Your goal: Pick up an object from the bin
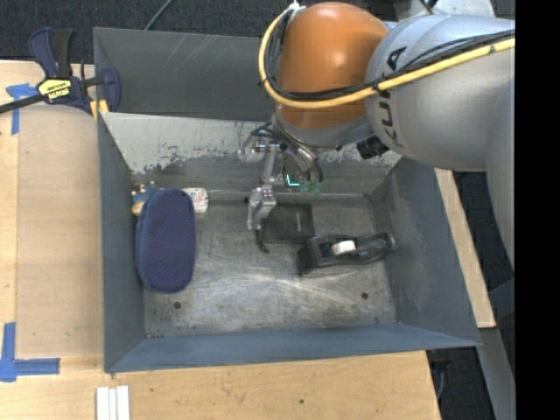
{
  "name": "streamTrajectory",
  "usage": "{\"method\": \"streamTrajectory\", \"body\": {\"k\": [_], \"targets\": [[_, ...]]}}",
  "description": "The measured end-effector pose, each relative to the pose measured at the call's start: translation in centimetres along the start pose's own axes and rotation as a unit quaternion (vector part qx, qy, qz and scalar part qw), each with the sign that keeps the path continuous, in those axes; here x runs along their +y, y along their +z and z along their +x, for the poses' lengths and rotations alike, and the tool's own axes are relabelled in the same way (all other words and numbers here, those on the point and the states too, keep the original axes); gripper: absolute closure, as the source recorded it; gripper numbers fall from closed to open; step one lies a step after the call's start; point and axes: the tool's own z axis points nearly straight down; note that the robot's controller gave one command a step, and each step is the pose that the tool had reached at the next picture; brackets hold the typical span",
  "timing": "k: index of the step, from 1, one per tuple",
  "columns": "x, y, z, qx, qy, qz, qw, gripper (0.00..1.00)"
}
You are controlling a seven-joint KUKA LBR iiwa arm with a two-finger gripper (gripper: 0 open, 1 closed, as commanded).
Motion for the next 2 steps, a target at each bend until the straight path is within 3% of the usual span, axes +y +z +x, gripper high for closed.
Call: {"method": "streamTrajectory", "body": {"k": [1,2], "targets": [[-5.2,9.7,0.2,-0.0001,0.074,0.001,0.9973,0.00],[-7.1,13.1,-0.2,-0.0027,0.129,-0.003,0.9916,0.00]]}}
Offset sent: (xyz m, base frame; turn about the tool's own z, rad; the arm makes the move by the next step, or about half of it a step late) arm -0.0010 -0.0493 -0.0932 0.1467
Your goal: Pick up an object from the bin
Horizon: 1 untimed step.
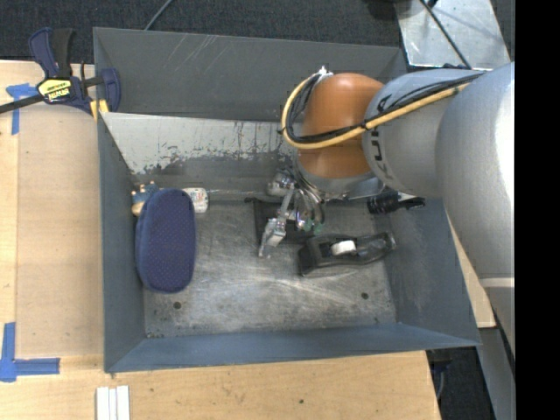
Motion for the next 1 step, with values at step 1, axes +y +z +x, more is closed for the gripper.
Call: {"method": "streamTrajectory", "body": {"k": [1], "targets": [[-0.01,-0.46,-0.53,-0.0107,0.001,-0.001,0.9999,1.00]]}}
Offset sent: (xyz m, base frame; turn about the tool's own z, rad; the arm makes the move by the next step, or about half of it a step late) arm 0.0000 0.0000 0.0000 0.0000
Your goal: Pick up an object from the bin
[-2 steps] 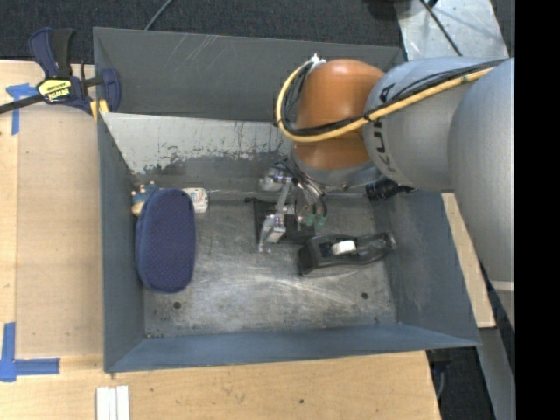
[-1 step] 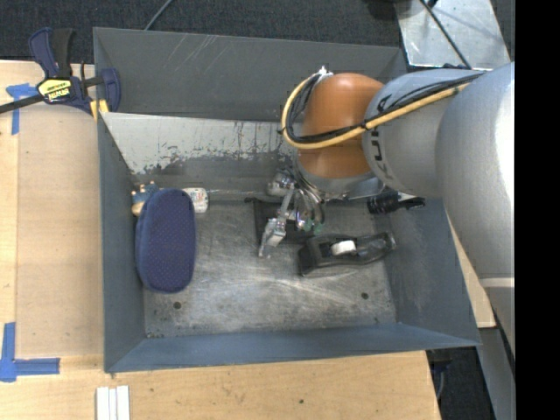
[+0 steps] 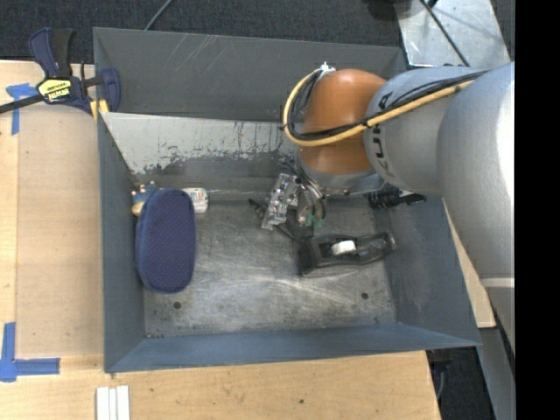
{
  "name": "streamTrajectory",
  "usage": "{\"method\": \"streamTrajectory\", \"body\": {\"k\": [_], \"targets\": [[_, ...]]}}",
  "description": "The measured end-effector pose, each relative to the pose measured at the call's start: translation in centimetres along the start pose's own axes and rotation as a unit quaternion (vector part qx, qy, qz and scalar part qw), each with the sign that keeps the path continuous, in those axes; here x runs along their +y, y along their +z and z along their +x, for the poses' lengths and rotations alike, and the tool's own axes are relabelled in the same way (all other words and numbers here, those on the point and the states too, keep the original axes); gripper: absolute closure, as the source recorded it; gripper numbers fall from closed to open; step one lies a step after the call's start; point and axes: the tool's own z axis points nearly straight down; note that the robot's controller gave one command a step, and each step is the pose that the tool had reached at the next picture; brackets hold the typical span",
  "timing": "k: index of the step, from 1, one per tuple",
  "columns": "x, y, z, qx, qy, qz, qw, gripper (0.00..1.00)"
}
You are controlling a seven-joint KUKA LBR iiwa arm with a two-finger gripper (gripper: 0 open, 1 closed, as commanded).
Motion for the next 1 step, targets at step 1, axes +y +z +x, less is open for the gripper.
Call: {"method": "streamTrajectory", "body": {"k": [1], "targets": [[-0.32,-16.21,-1.20,0.0049,0.023,0.002,0.9997,1.00]]}}
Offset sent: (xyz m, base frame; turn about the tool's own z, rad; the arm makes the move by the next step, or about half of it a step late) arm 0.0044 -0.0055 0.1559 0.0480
